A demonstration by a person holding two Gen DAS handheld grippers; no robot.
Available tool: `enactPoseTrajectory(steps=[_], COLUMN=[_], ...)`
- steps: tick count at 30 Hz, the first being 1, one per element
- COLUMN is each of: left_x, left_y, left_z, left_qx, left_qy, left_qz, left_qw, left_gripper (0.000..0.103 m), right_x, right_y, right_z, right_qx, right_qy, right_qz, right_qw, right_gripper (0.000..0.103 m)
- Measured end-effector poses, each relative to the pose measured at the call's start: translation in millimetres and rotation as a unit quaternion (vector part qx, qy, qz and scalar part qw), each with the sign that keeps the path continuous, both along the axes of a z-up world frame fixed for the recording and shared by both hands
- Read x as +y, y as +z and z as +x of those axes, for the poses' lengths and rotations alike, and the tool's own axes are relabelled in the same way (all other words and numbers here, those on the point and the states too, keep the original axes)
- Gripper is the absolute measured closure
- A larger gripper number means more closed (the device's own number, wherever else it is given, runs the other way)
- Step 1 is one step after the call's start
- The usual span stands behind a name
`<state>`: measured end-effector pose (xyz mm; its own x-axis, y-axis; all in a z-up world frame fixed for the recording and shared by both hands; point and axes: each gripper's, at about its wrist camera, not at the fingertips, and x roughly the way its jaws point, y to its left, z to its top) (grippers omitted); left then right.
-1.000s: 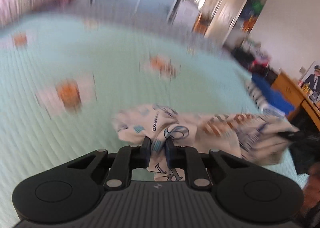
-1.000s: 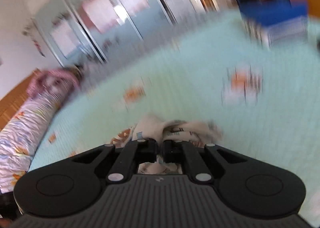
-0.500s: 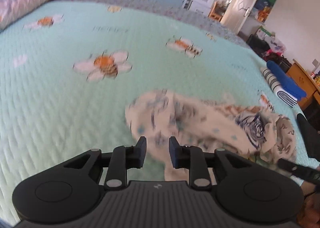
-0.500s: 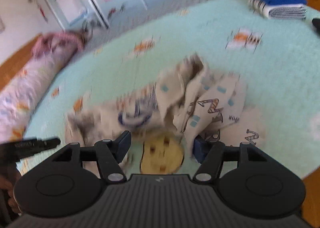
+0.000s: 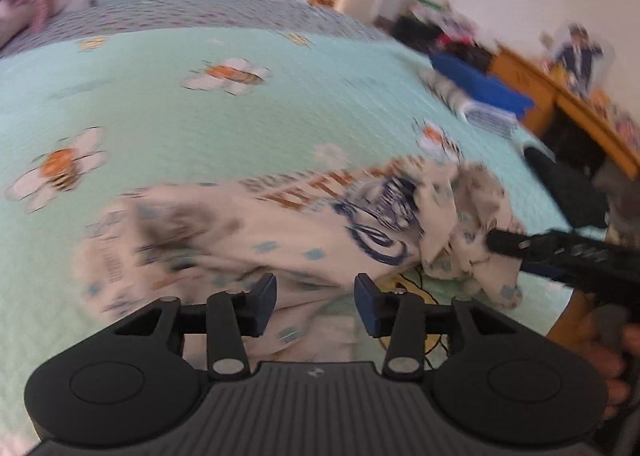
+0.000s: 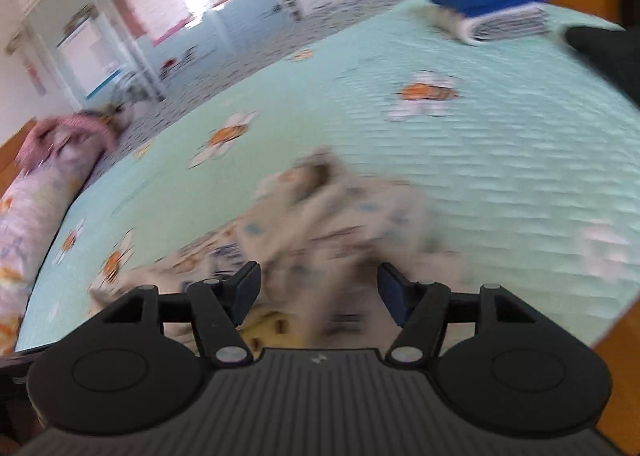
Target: Fold clothes
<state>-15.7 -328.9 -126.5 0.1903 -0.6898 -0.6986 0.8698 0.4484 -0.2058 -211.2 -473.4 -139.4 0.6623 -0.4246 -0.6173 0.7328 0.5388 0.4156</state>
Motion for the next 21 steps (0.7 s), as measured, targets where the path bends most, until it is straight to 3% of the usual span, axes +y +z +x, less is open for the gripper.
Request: enactPoseTrajectory(steps=[6,8,11,16,21], left_x=[-41,-36,-14,51,116], left_y=[-32,-33,-21,15,43], left_z=[-7,-3,1,-11,-18], left_qx=[-0.018,-0.007,0.009,-0.005,0.009], left_qy=[0.008,0.019,0.023,0.024,0.027], left_qz=[0.041,0.029,-0.005,-0.064,-0.097], left_qw=[0.999,0.9994,0.9997,0.9976,0.9949], left_gripper=[0.057,0.089,0.091,0.091,0.091], right_x=[-6,-7,-1,7,29], right_y=[-13,-17,-17,-7,15], right_z=[-23,-30,-27,-25,-28], right_qx=[-0.003,-0.005,-0.008,-0.024,-0.069], right_qy=[-0.014,-0.017,-0.005,0.003,0.037], right_qz=[0.019,0.024,0.025,0.01,-0.039], right_qw=[1.0,1.0,1.0,1.0,0.996], right_gripper=[0.035,0.035,0.035,0.035,0.035])
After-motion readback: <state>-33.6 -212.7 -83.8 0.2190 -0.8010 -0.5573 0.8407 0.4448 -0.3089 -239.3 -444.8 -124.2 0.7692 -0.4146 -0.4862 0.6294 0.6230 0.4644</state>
